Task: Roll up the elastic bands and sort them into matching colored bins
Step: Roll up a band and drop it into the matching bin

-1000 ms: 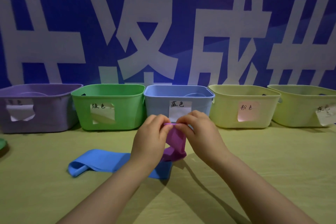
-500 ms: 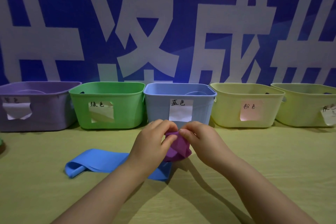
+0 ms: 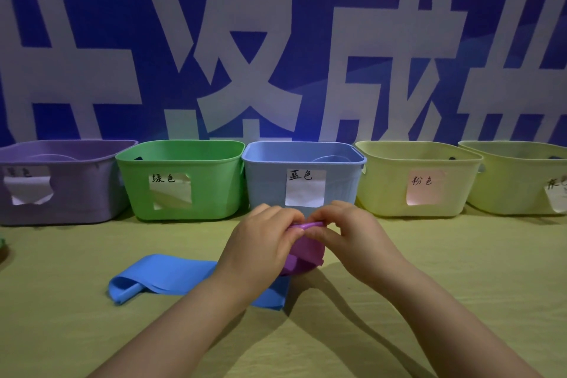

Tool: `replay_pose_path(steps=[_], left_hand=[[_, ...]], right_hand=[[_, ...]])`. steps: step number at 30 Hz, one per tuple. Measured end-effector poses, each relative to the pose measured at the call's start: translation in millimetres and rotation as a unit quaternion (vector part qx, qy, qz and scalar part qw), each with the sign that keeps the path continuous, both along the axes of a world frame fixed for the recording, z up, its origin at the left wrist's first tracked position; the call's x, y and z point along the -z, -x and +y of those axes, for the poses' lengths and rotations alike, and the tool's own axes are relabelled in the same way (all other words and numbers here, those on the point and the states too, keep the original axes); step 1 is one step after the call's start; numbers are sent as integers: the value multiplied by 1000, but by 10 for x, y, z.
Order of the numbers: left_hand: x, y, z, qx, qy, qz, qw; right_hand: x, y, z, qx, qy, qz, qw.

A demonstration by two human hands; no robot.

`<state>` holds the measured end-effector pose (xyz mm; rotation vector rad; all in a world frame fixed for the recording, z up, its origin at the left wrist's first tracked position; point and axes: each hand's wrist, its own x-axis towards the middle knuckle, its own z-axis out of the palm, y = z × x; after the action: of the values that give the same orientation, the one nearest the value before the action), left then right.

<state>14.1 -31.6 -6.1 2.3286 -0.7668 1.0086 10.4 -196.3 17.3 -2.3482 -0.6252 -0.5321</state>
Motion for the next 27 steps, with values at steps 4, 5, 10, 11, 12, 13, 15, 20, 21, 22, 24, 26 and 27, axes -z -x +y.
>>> replay_pose_path(steps=[4,5,10,11,12,13,15,20,21,22,24,26,27], left_hand=[[-25,42,6,19,9,8,1000],[-23,42,11,14,10,7,1000],[-15,21,28,7,29,-12,999],[-15,20,28,7,35,-10,999],[-17,19,28,5,39,-6,999],[-19,16,31,0,41,-1,999],[-32,2,46,-10,39,9,999],[-56,33,31,5,44,39,998],[-50,48,22,10,51,45,998],[-44,59,14,13,52,43,998],[-35,67,7,5,30,20,999],[-45,71,6,-8,21,5,1000],[-52,69,11,-11,25,3,1000]], right_hand=[[-7,-10,2,-17,-27,19,999],[-14,-2,3,-22,-23,34,999],[-32,32,10,-49,-25,95,994],[-31,36,12,-52,-27,99,993],[-24,36,18,-51,-24,93,994],[-20,39,27,-50,-25,81,995],[-14,36,46,-49,-41,60,996],[3,23,38,-24,-49,10,998],[5,20,34,-20,-43,8,999],[12,13,28,-17,-37,10,999],[21,3,17,-16,-31,23,999],[23,3,19,-31,-30,44,998],[21,4,23,-38,-31,58,997]])
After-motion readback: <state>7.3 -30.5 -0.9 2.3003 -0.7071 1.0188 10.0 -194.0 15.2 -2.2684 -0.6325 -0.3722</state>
